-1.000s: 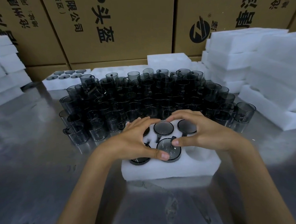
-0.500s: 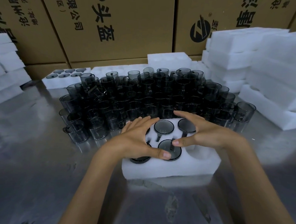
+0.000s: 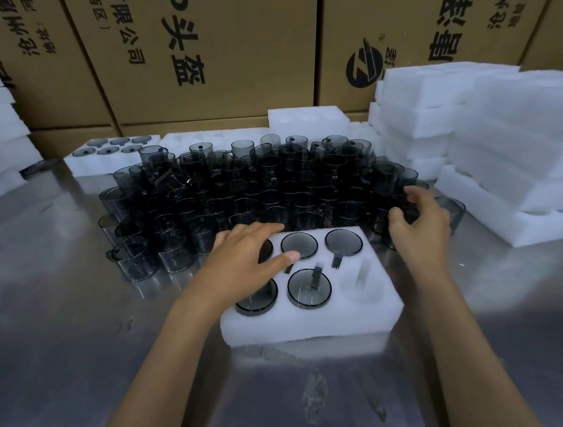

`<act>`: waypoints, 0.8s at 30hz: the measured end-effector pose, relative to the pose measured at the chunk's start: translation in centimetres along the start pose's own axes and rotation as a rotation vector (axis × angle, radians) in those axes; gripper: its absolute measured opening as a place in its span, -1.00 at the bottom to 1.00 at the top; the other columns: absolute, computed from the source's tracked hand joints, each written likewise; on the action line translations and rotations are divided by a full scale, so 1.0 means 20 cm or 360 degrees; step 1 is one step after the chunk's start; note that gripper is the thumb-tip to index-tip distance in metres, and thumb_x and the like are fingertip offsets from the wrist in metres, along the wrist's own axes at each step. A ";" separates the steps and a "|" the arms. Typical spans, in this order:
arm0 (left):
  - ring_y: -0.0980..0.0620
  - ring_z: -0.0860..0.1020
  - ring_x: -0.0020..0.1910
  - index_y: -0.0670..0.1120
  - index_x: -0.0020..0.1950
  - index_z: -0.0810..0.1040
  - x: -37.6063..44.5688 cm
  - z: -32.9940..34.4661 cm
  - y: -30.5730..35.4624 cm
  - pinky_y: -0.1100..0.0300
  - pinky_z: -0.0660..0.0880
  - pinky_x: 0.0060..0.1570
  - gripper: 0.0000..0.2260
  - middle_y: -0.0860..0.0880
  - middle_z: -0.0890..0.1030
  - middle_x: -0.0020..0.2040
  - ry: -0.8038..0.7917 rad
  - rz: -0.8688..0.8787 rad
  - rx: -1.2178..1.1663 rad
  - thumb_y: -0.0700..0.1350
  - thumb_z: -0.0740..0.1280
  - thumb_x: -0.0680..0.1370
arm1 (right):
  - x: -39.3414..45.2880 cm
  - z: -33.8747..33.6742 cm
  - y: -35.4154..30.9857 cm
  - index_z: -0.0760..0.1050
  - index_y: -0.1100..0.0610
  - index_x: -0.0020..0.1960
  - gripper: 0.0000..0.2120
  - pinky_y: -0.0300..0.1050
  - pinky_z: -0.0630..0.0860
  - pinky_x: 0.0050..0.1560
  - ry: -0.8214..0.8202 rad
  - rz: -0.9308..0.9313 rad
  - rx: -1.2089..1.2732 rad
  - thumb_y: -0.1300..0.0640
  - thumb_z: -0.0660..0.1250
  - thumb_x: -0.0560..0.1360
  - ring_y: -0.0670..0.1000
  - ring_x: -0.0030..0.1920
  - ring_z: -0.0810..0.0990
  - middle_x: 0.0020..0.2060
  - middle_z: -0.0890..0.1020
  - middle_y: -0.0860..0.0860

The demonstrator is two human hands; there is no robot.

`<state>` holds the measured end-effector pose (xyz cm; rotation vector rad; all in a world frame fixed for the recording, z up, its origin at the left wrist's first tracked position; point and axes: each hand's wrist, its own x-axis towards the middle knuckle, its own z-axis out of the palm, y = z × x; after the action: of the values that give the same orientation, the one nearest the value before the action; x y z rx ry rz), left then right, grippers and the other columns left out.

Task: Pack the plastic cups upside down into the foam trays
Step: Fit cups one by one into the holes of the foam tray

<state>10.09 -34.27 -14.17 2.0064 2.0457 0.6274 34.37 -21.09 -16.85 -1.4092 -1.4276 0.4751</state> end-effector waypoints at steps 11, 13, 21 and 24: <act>0.17 0.25 0.40 0.17 0.46 0.38 0.02 0.03 -0.03 0.22 -0.01 0.30 -0.46 0.24 0.41 0.39 0.0010 0.0034 0.0060 0.35 0.17 0.53 | 0.23 0.04 -0.01 0.33 0.08 0.53 -0.46 0.14 0.27 0.42 -0.0148 -0.0180 -0.0552 0.21 0.23 0.55 0.26 0.41 0.35 0.39 0.49 0.15; 0.18 0.25 0.39 0.17 0.47 0.37 0.02 0.03 -0.03 0.22 -0.01 0.30 -0.45 0.24 0.40 0.40 0.0001 0.0041 0.0076 0.36 0.15 0.53 | 0.30 0.06 -0.01 0.45 0.13 0.43 -0.56 0.06 0.34 0.38 -0.0196 -0.0193 -0.0518 0.25 0.23 0.56 0.26 0.36 0.42 0.32 0.56 0.15; 0.19 0.28 0.38 0.15 0.46 0.39 0.02 0.04 -0.02 0.16 0.04 0.37 -0.37 0.22 0.42 0.39 0.0073 0.0071 0.0038 0.42 0.02 0.50 | 0.17 0.08 -0.01 0.58 0.09 -0.01 -0.92 -0.16 0.37 0.07 0.0086 -0.0361 -0.0093 0.17 0.41 0.50 0.03 0.11 0.52 0.06 0.57 0.05; 0.20 0.28 0.41 0.12 0.48 0.38 0.01 0.04 0.03 0.19 0.05 0.38 -0.45 0.19 0.42 0.42 0.0301 0.0156 -0.0010 0.33 0.05 0.58 | 0.02 0.08 -0.11 0.60 -0.05 -0.09 -0.89 -0.36 0.39 0.12 0.0069 -0.0421 0.0180 0.11 0.49 0.45 -0.28 0.06 0.47 0.05 0.50 -0.07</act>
<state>10.99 -33.91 -14.66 2.1272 2.0526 0.8730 32.10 -20.60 -15.50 -1.1147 -1.5017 0.3471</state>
